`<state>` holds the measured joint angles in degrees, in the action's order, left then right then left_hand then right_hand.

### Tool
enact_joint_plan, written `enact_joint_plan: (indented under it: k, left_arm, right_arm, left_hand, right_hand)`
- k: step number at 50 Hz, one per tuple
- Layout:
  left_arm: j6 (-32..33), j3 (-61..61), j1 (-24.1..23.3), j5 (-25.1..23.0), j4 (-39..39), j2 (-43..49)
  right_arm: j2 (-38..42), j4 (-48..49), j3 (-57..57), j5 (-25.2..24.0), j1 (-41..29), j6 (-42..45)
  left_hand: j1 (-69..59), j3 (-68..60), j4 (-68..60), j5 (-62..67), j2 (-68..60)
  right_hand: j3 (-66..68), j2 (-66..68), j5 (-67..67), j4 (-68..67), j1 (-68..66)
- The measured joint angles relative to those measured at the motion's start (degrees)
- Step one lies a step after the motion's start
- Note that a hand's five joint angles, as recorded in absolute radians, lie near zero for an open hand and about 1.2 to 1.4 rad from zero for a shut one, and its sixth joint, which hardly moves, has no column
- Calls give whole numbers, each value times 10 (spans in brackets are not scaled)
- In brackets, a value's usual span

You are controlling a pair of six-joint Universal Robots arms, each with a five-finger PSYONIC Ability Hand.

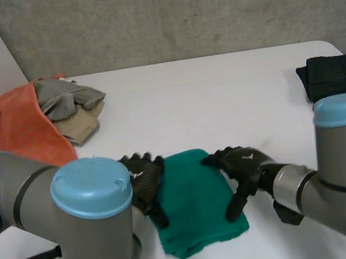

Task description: Fold the laundry.

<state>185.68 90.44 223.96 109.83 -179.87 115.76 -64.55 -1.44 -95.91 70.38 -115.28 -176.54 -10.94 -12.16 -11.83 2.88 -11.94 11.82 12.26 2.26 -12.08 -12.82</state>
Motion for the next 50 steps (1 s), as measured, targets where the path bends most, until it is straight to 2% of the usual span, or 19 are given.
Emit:
enact_joint_plan:
  k: [5,12,20,24,28,30,37,40,42,45,50]
  left_arm:
    - [-1,30,9,-6,-6,1]
    - [5,63,18,-44,-12,-11]
    - [7,45,39,-60,-7,-72]
    - [10,27,60,-88,-1,-118]
    - [11,7,82,-145,14,-159]
    - [10,-3,94,-190,28,-176]
    - [10,-41,123,-425,126,-207]
    - [15,-47,123,-498,166,-206]
    - [20,-48,120,-529,184,-204]
    - [33,-46,114,-552,200,-198]
    - [53,-40,101,-534,196,-191]
  right_arm:
    - [12,14,-1,11,-15,28]
    - [-3,43,-11,59,-40,101]
    - [-64,83,-45,107,-72,180]
    - [-114,115,-80,137,-98,225]
    - [-153,142,-118,154,-124,251]
    - [-167,155,-142,158,-138,257]
    - [-172,236,-237,161,-183,240]
    - [-153,285,-263,166,-196,230]
    - [-137,316,-274,172,-203,225]
    - [-104,364,-282,186,-211,223]
    - [-55,428,-279,207,-213,230]
  left_hand:
    - [0,0,0,0,0]
    - [0,0,0,0,0]
    - [0,0,0,0,0]
    - [0,0,0,0,0]
    - [0,0,0,0,0]
    - [0,0,0,0,0]
    - [0,0,0,0,0]
    - [0,0,0,0,0]
    - [0,0,0,0,0]
    - [0,0,0,0,0]
    - [0,0,0,0,0]
  right_hand:
    - [0,-5,0,0,0]
    - [0,-5,0,0,4]
    - [0,-5,0,0,4]
    - [0,-5,0,0,4]
    - [0,-5,0,0,4]
    - [0,-5,0,0,4]
    - [0,-5,0,0,4]
    - [0,-5,0,0,4]
    - [0,-5,0,0,4]
    - [1,-5,0,0,4]
    - [15,10,15,-13,1]
